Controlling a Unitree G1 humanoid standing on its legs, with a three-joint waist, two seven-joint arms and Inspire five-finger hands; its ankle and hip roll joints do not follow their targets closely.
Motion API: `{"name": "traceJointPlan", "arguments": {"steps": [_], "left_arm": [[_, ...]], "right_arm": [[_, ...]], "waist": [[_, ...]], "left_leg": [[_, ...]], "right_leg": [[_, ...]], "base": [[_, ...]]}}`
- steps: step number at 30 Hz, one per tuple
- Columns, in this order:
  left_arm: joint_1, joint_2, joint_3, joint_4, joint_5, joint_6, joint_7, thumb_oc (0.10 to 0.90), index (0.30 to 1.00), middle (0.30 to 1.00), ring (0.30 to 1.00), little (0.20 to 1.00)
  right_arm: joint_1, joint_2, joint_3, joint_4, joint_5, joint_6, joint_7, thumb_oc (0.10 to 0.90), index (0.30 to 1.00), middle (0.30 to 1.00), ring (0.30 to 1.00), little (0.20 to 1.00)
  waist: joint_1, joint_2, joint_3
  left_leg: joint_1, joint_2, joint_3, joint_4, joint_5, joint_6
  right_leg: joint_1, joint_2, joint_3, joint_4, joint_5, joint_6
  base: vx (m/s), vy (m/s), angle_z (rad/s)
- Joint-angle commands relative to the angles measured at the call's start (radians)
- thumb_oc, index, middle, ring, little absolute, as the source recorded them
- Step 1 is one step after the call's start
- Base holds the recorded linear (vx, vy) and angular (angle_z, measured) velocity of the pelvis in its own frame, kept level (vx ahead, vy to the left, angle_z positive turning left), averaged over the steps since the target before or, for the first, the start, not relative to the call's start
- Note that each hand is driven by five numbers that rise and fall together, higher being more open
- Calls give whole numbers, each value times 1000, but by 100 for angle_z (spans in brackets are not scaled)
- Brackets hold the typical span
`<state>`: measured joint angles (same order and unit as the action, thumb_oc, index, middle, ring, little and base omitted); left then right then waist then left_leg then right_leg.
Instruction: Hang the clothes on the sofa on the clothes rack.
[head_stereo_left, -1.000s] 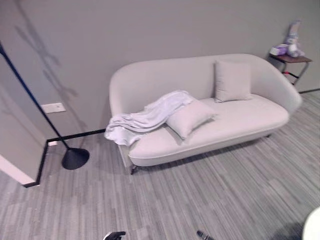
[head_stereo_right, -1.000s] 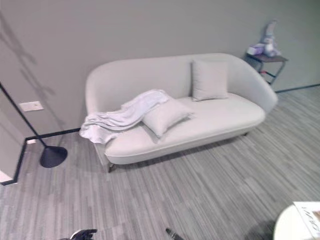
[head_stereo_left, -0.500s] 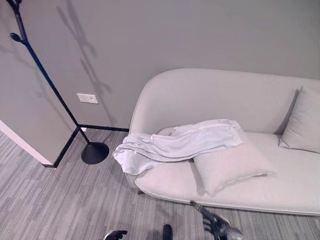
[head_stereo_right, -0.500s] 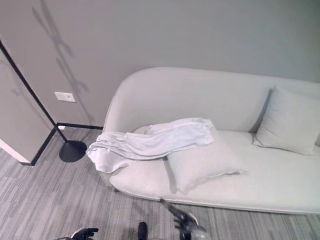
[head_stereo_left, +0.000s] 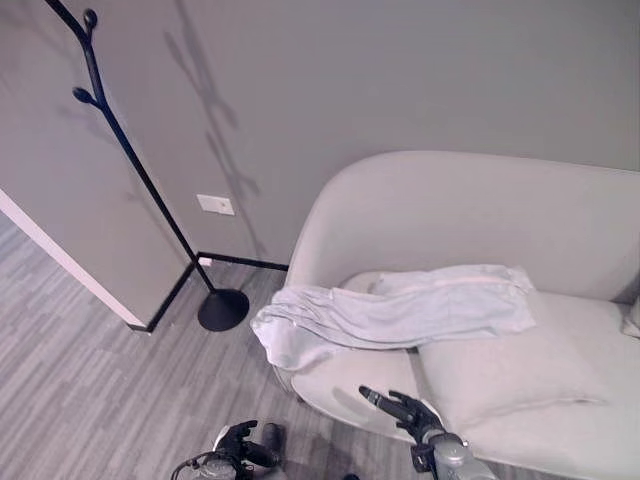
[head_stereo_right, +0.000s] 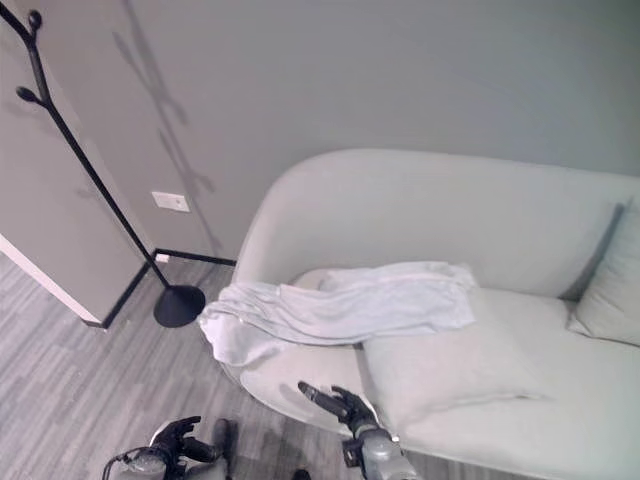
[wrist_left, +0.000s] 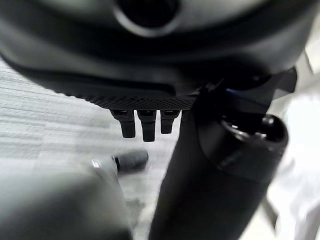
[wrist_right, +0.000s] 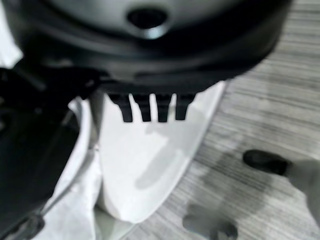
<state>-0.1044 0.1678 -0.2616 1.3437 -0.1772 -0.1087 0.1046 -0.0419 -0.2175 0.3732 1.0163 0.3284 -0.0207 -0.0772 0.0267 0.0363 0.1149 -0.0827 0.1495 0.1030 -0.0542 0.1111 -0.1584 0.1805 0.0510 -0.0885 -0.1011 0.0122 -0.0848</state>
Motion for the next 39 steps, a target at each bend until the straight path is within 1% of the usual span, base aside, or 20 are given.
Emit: {"name": "traceJointPlan", "arguments": {"steps": [1,4,5,7,8,10,14,17,20,23,27,29,30,31,33,35,39], "left_arm": [[61,-32,-68,77,25,-6,21,800,900,900,900,900],[63,-29,-72,85,39,-5,19,800,900,900,900,900],[65,-31,-79,85,49,-5,20,800,900,900,900,900],[64,-41,-106,77,76,-3,41,800,900,900,900,900],[68,-56,-140,64,93,2,59,800,900,900,900,900],[69,-69,-165,59,92,10,65,800,900,900,900,900],[72,-75,-166,65,95,8,67,800,900,900,900,900],[72,-76,-176,65,120,10,75,800,900,900,900,900],[74,-76,-181,59,126,6,81,800,900,900,900,900],[78,-78,-179,58,132,6,85,800,900,900,900,900],[89,-81,-169,66,130,4,90,800,900,900,900,900],[89,-80,-172,66,137,-1,95,800,900,900,900,900],[88,-80,-172,66,137,-1,95,800,900,900,900,900],[84,-78,-186,58,142,-6,95,800,900,900,900,900],[80,-75,-200,53,146,-9,96,800,900,900,900,900],[71,-76,-234,46,154,-14,99,800,900,900,900,900],[57,-75,-272,36,160,-19,100,800,900,900,900,900]], "right_arm": [[-21,41,-28,16,54,-23,-13,800,900,900,900,900],[-21,52,-36,37,73,-29,-12,800,900,900,900,900],[-25,52,-47,42,66,-34,-29,800,900,900,900,900],[-34,58,-69,60,27,-41,-100,800,900,900,900,900],[-45,73,-83,55,19,-43,-167,800,900,900,900,900],[-52,82,-112,39,27,-45,-247,800,900,900,900,900],[-47,84,-128,58,14,-44,-282,800,900,900,900,900],[-59,84,-158,93,34,-45,-317,800,900,900,900,900],[-82,67,-194,93,35,-54,-369,800,900,900,900,900],[-89,44,-221,45,12,-57,-419,800,900,900,900,900],[-102,17,-271,45,24,-66,-455,800,900,900,900,900],[-150,-7,-307,97,46,-83,-477,800,900,900,900,900],[-152,-7,-308,98,47,-84,-477,800,900,900,900,900],[-195,-24,-328,139,76,-94,-479,800,900,900,900,900],[-230,-43,-334,171,84,-103,-486,800,900,900,900,900],[-289,-65,-348,239,121,-116,-501,800,900,900,900,900],[-356,-92,-360,313,177,-126,-498,800,900,900,900,900]], "waist": [[4,-25,-58],[3,-27,-65],[0,-27,-68],[-7,-27,-72],[-12,-25,-71],[-19,-25,-70],[-20,-30,-71],[-18,-35,-72],[-14,-36,-69],[-14,-35,-64],[-9,-32,-58],[0,-25,-48],[0,-24,-48],[7,-19,-38],[14,-11,-29],[24,0,-17],[32,12,-1]], "left_leg": [[84,-2,-7,-33,23,41],[94,-11,0,-33,11,42],[97,-19,6,-33,1,46],[100,-27,12,-33,-13,52],[103,-34,17,-33,-24,56],[105,-44,26,-33,-42,65],[108,-50,31,-33,-56,70],[112,-55,34,-33,-68,75],[109,-59,33,-33,-74,77],[104,-61,30,-33,-77,78],[94,-63,19,-33,-78,79],[80,-65,9,-33,-75,77],[79,-65,8,-33,-75,77],[66,-67,1,-33,-72,77],[55,-68,-6,-33,-67,77],[36,-71,-19,-33,-62,77],[17,-74,-26,-33,-56,76]], "right_leg": [[-7,-103,3,36,-60,146],[-7,-116,-1,26,-52,156],[-10,-126,0,20,-44,163],[-15,-137,-1,14,-36,173],[-21,-146,0,14,-31,182],[-36,-161,5,14,-24,194],[-40,-170,9,14,-22,202],[-43,-178,9,14,-21,209],[-47,-183,5,14,-20,215],[-54,-185,3,14,-21,217],[-60,-185,-6,14,-22,218],[-69,-184,-13,14,-23,218],[-70,-184,-14,14,-23,218],[-78,-183,-19,14,-25,218],[-86,-182,-26,14,-25,217],[-97,-181,-34,14,-25,216],[-113,-180,-39,14,-26,216]], "base": [[172,117,20],[98,97,11],[121,144,17],[98,153,13],[75,155,0],[68,172,-20],[42,84,-5],[41,44,-3],[51,42,-4],[0,0,0],[3,-1,2],[-9,-7,14],[-29,-12,14],[-22,-10,22],[-30,-15,21],[-33,-14,7],[-31,-3,16]]}}
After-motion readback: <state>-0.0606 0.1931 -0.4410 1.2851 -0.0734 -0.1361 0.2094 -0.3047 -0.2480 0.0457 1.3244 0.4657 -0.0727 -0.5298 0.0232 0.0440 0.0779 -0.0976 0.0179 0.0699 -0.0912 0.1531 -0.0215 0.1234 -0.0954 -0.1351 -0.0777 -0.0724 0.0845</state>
